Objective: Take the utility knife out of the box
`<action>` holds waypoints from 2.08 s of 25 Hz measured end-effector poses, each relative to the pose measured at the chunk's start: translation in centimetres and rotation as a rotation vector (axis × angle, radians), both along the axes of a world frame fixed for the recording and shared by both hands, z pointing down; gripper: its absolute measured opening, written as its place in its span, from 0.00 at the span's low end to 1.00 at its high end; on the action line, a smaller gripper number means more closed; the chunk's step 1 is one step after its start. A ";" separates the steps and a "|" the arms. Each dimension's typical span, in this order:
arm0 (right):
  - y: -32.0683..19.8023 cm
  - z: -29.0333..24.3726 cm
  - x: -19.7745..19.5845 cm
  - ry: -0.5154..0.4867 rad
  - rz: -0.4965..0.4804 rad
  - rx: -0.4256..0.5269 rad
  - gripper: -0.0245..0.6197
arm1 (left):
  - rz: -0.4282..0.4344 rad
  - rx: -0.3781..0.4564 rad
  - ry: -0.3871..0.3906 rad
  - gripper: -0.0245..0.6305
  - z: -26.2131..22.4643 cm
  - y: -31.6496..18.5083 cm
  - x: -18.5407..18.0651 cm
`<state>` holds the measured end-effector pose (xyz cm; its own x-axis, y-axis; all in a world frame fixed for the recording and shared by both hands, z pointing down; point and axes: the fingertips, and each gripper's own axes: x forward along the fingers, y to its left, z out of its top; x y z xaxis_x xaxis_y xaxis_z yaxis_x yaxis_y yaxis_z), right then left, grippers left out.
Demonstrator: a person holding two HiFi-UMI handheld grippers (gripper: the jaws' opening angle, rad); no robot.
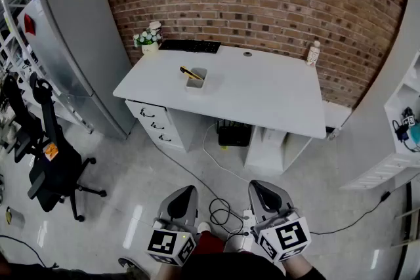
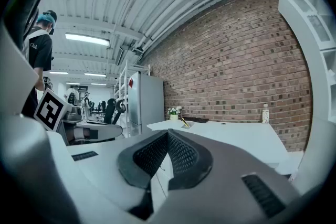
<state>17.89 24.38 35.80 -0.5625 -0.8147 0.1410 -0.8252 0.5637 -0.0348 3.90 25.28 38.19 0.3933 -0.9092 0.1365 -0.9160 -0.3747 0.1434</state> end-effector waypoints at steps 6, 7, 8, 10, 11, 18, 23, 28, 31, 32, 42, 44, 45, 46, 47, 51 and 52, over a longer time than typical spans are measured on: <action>-0.4 0.0 -1.5 0.006 -0.013 0.002 0.05 | 0.010 -0.001 -0.009 0.04 0.0 -0.4 -0.9; -0.4 -0.1 -1.7 0.012 -0.013 0.010 0.05 | 0.011 -0.001 -0.009 0.04 0.0 -0.5 -1.0; -0.4 -0.1 -2.0 0.016 -0.013 0.016 0.05 | 0.012 -0.002 -0.007 0.04 0.1 -0.6 -1.2; -0.7 0.0 -2.5 0.015 -0.012 0.019 0.05 | 0.014 -0.002 -0.004 0.04 0.3 -0.9 -1.7; -1.0 0.1 -2.8 0.012 -0.011 0.014 0.05 | 0.015 -0.002 -0.002 0.04 0.4 -1.1 -2.0; -3.1 0.8 -4.7 0.000 0.017 -0.018 0.05 | 0.024 0.007 0.003 0.04 0.4 -3.2 -4.6; -4.3 1.1 -6.4 0.010 0.036 -0.027 0.05 | 0.039 0.008 0.005 0.04 0.6 -4.8 -6.6; -5.4 1.5 -8.2 0.015 0.068 -0.040 0.05 | 0.051 0.012 0.008 0.04 0.7 -5.9 -8.7; -5.8 1.6 -9.2 0.019 0.082 -0.043 0.05 | 0.060 0.013 -0.001 0.04 0.8 -6.4 -9.5; -5.9 1.6 -9.5 0.022 0.086 -0.042 0.05 | 0.064 0.015 -0.005 0.04 0.8 -6.5 -9.8; -7.1 1.9 -10.6 0.036 0.131 -0.058 0.05 | 0.067 0.017 -0.013 0.04 1.3 -8.1 -11.8; -7.3 1.8 -10.8 0.041 0.134 -0.058 0.05 | 0.061 0.019 -0.016 0.04 1.3 -8.3 -12.1; -7.4 1.8 -10.8 0.042 0.135 -0.058 0.05 | 0.058 0.019 -0.014 0.04 1.3 -8.5 -12.3; -7.4 1.7 -10.9 0.044 0.135 -0.057 0.05 | 0.053 0.018 -0.010 0.04 1.4 -8.6 -12.5; -7.5 1.7 -10.9 0.045 0.136 -0.057 0.05 | 0.049 0.016 -0.005 0.04 1.5 -8.7 -12.7; -7.8 1.6 -10.6 0.050 0.144 -0.064 0.05 | 0.051 0.005 0.011 0.04 1.5 -9.0 -12.6; -8.0 1.6 -10.6 0.049 0.148 -0.069 0.05 | 0.056 0.003 0.011 0.04 1.4 -9.0 -12.5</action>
<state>7.30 16.41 37.37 -0.4279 -0.8757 0.2236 -0.9009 0.4333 -0.0269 -8.60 16.28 39.63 0.4451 -0.8862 0.1290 -0.8919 -0.4258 0.1520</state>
